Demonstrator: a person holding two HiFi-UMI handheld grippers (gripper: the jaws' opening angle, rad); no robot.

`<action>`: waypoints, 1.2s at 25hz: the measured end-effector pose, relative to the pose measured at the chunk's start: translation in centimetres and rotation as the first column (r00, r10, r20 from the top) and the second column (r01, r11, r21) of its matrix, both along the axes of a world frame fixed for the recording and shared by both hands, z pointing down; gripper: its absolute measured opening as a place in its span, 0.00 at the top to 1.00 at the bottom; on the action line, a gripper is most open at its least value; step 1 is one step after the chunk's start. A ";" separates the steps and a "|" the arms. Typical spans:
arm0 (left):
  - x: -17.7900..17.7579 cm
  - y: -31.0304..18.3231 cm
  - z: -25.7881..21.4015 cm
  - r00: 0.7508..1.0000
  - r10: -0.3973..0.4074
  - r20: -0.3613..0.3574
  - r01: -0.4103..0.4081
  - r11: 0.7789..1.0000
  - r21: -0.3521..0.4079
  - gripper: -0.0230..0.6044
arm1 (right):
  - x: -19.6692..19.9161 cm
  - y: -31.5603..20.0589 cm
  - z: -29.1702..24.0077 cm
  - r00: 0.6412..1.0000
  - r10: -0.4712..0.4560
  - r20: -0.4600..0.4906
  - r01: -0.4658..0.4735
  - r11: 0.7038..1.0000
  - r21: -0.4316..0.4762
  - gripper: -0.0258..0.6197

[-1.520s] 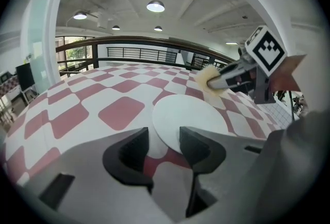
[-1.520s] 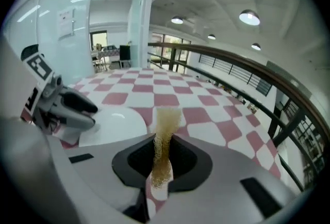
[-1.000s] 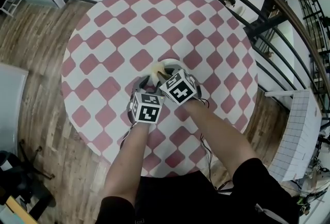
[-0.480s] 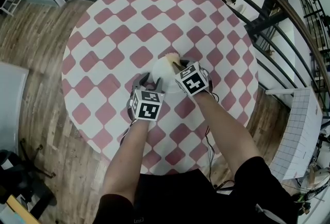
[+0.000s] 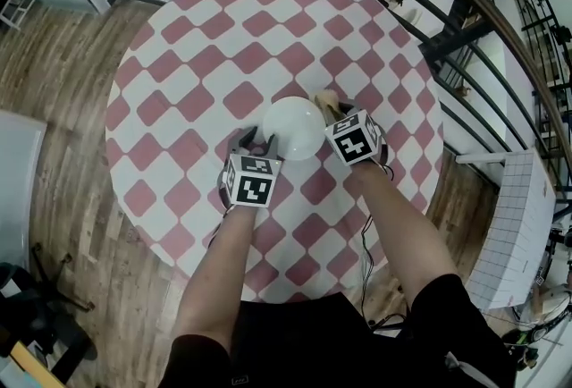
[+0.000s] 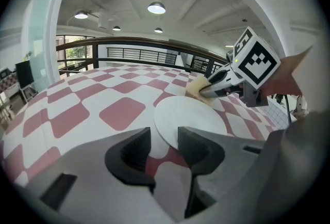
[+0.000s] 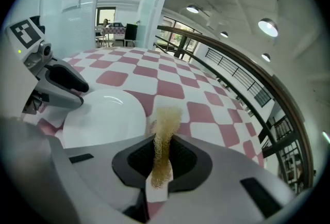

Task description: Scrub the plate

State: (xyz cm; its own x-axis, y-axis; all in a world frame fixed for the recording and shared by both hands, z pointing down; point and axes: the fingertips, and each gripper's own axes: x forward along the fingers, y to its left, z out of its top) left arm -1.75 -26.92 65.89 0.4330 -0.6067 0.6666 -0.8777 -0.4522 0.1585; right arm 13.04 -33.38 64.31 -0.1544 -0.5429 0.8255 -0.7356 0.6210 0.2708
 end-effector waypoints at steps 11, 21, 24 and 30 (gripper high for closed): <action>0.2 0.2 -0.2 0.998 0.061 -0.004 -0.061 0.998 0.023 0.76 | -13.3 2.6 0.3 0.952 -0.250 0.178 0.265 0.963 -0.060 0.88; -0.1 0.0 -0.1 0.998 0.050 0.027 -0.052 0.998 0.041 0.81 | -13.3 4.6 1.7 0.954 -0.226 0.195 0.258 0.953 -0.160 0.88; -0.2 0.1 -0.2 0.998 0.055 0.017 -0.055 0.998 0.041 0.82 | -12.7 5.6 1.9 0.953 -0.209 0.218 0.251 0.949 -0.191 0.88; -0.1 0.1 0.0 0.997 0.071 0.033 -0.072 0.997 0.039 0.83 | -10.9 8.2 2.1 0.951 -0.233 0.205 0.278 0.932 -0.230 0.88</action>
